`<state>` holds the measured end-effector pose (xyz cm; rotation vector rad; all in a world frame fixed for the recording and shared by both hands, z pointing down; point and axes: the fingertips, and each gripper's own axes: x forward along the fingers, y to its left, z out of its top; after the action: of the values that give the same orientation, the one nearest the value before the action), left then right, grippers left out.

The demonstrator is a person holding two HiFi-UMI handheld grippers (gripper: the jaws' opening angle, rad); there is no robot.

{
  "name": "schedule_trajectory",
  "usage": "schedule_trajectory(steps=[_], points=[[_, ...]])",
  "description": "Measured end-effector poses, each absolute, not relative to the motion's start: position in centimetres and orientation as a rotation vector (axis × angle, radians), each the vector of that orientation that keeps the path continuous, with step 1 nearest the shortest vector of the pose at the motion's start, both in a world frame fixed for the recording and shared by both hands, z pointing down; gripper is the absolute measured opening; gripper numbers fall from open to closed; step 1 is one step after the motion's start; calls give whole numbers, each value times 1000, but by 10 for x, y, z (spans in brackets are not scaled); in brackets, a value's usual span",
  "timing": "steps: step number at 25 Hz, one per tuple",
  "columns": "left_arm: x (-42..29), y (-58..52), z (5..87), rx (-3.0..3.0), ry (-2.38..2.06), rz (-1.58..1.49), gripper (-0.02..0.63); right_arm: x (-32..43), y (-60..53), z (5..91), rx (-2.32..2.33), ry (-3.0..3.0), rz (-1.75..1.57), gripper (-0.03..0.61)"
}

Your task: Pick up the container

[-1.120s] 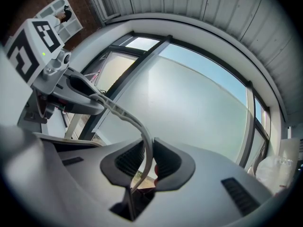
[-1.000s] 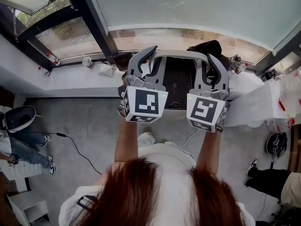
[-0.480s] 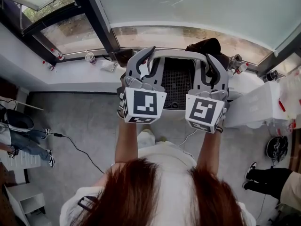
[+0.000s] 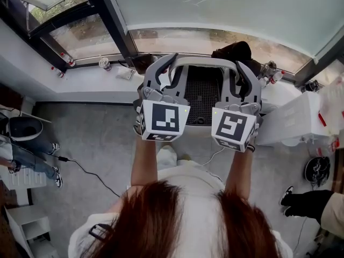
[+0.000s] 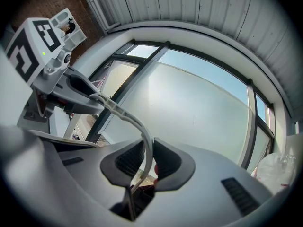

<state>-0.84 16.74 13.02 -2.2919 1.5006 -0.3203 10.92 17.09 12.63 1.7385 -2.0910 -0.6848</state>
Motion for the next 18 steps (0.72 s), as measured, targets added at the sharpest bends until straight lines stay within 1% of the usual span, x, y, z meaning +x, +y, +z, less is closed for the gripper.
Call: schedule_trajectory(steps=[18], points=[[13, 163, 128, -2282, 1460, -335, 85, 130, 166, 126, 1775, -2071, -686, 72]])
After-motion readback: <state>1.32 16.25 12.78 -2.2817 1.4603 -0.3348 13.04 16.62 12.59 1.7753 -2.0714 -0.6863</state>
